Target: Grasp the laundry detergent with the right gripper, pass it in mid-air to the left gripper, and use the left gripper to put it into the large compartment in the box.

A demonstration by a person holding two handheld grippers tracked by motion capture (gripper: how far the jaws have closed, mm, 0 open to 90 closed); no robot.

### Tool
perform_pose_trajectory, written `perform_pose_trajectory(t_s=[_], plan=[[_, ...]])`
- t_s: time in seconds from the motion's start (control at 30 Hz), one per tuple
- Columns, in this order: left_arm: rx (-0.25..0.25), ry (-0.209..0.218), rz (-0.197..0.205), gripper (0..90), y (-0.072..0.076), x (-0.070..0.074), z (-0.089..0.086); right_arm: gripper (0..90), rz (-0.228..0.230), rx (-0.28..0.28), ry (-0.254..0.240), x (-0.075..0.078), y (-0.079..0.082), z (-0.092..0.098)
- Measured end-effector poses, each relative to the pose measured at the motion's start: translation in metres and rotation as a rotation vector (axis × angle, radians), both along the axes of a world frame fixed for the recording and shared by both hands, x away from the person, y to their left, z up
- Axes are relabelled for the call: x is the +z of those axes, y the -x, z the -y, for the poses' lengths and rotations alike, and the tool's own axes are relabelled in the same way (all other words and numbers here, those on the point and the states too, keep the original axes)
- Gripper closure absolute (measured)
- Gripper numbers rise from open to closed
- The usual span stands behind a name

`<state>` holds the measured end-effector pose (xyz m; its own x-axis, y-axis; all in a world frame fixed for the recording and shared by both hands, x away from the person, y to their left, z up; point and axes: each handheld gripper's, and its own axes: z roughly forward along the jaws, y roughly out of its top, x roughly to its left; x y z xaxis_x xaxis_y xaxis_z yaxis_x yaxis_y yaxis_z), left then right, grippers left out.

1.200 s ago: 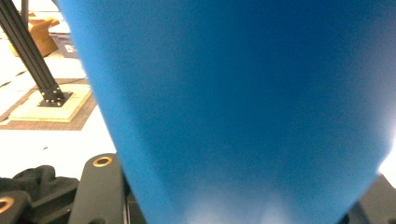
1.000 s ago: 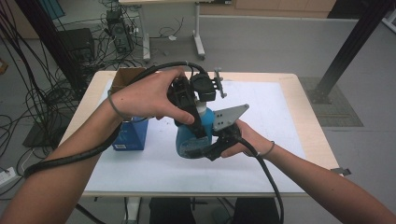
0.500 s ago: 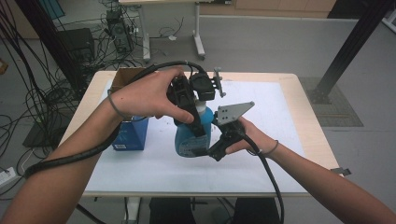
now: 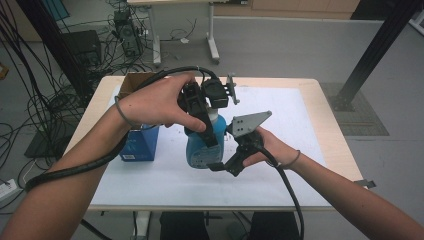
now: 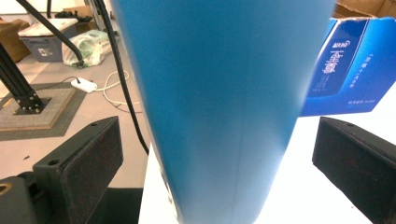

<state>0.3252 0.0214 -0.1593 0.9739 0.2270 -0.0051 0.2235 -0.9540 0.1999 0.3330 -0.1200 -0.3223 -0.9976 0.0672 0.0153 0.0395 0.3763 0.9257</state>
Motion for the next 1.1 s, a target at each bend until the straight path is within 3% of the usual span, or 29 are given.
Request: perform_pose_trajectory(t_s=[0.23, 0.63, 0.83, 0.93, 1.1], plan=[[0.006, -0.024, -0.006, 37.6, 0.000, -0.004, 0.002, 2.3, -0.007, -0.011, 0.029, 0.000, 0.000, 0.004], [0.017, -0.038, -0.004, 37.7, 0.000, -0.003, 0.002, 2.0, -0.018, -0.059, 0.183, 0.000, -0.001, 0.017], [0.020, -0.049, -0.001, 37.6, -0.002, -0.003, 0.001, 2.8, -0.036, -0.078, 0.333, 0.000, -0.003, 0.026], [0.021, -0.049, -0.001, 37.7, -0.002, -0.003, 0.000, 3.0, -0.052, -0.088, 0.454, -0.001, -0.006, 0.031], [0.032, -0.050, 0.000, 37.6, -0.001, -0.003, 0.001, 3.4, -0.076, -0.107, 0.608, -0.003, -0.010, 0.038]])
